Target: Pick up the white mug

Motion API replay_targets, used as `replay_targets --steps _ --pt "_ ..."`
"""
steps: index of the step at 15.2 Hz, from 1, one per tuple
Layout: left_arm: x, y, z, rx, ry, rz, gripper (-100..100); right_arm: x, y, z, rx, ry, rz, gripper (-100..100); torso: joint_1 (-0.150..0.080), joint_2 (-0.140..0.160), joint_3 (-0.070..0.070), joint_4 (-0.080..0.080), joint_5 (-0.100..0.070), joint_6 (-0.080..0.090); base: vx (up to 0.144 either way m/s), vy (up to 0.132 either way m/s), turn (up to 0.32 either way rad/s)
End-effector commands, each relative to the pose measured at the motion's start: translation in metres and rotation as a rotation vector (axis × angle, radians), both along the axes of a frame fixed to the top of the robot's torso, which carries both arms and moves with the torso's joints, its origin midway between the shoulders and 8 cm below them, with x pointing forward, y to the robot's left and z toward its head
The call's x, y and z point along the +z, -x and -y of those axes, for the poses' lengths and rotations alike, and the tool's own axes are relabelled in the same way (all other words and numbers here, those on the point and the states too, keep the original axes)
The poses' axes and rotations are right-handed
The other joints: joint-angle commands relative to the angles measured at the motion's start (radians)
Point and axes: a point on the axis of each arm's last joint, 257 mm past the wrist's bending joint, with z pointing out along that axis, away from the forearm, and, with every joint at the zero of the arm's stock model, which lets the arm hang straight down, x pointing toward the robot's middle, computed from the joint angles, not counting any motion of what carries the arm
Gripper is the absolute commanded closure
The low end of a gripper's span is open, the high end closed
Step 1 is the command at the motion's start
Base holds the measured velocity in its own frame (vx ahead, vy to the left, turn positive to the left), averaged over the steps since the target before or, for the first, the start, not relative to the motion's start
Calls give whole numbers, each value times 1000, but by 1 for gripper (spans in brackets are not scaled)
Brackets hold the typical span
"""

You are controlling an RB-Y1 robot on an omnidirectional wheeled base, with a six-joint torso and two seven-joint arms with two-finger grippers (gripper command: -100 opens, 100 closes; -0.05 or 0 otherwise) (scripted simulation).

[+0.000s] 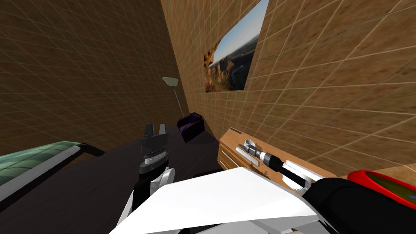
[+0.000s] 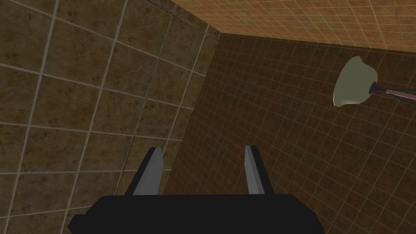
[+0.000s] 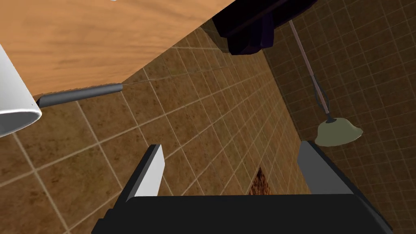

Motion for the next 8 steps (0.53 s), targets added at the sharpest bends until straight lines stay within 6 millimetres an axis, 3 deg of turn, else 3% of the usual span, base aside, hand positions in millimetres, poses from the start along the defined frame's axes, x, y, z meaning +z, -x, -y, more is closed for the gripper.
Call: replay_targets --steps 1,2,3,5,8 --pt "0 0 0 0 0 0 0 -18 17 24 -2 68 -69 -100 0 0 0 0 0 0 40 1 179" --pt "0 0 0 0 0 0 0 -17 16 26 11 83 -73 -100 0 0 0 0 0 0 48 2 148" --pt "0 0 0 0 0 0 0 -30 30 42 1 121 -120 -100 0 -1 0 0 0 0 55 9 152" --pt "0 0 0 0 0 0 0 -28 29 44 17 139 -125 -100 0 -1 -1 0 0 0 44 1 57" --pt "0 0 0 0 0 0 0 -47 55 79 24 236 -225 -100 0 -1 -1 0 0 0 44 5 118"
